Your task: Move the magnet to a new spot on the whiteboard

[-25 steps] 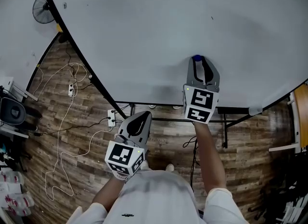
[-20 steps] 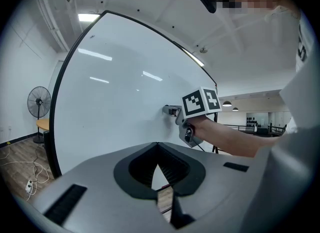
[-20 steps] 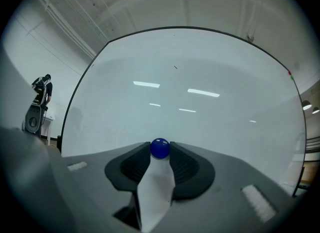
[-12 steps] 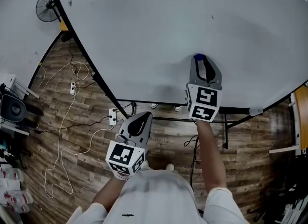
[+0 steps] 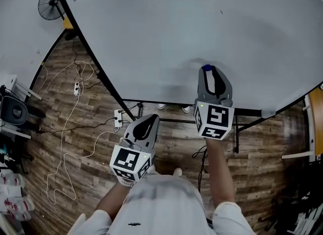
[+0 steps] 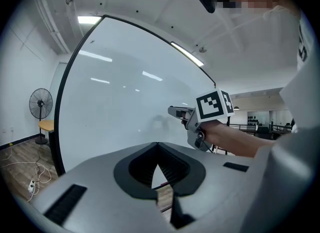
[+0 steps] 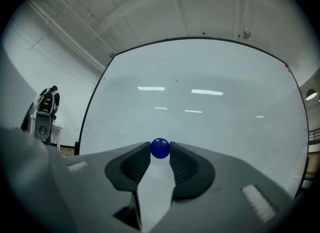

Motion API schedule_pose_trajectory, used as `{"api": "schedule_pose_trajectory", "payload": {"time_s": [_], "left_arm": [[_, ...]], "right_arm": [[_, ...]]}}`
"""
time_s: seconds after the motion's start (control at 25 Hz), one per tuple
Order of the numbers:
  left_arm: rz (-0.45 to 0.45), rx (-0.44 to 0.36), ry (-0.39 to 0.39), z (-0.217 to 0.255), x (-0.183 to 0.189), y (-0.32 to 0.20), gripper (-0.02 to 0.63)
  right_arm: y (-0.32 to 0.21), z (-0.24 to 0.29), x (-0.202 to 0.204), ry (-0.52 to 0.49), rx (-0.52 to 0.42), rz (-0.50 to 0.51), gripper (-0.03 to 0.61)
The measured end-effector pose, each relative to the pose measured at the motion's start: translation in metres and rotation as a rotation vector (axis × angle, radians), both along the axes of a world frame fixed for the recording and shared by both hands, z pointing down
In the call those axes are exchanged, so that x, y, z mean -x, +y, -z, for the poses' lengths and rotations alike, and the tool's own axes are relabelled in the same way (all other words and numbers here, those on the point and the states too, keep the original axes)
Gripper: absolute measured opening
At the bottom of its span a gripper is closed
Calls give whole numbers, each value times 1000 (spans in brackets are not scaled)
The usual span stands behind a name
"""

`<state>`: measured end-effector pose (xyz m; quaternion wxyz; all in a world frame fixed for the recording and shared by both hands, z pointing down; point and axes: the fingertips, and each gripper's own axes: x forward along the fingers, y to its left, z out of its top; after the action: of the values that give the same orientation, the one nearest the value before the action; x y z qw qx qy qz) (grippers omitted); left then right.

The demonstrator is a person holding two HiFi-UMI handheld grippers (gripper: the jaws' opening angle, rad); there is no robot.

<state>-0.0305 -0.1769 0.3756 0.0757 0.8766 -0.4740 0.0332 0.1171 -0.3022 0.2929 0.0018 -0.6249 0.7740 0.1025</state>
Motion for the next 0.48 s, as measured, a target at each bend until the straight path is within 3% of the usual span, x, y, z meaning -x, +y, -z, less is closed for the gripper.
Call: {"api": "schedule_pose_trajectory", "payload": {"time_s": [0.48], "left_arm": [[6, -8, 5, 3, -4, 8, 6]], "right_arm": [[60, -29, -1, -26, 62, 55, 130]]}}
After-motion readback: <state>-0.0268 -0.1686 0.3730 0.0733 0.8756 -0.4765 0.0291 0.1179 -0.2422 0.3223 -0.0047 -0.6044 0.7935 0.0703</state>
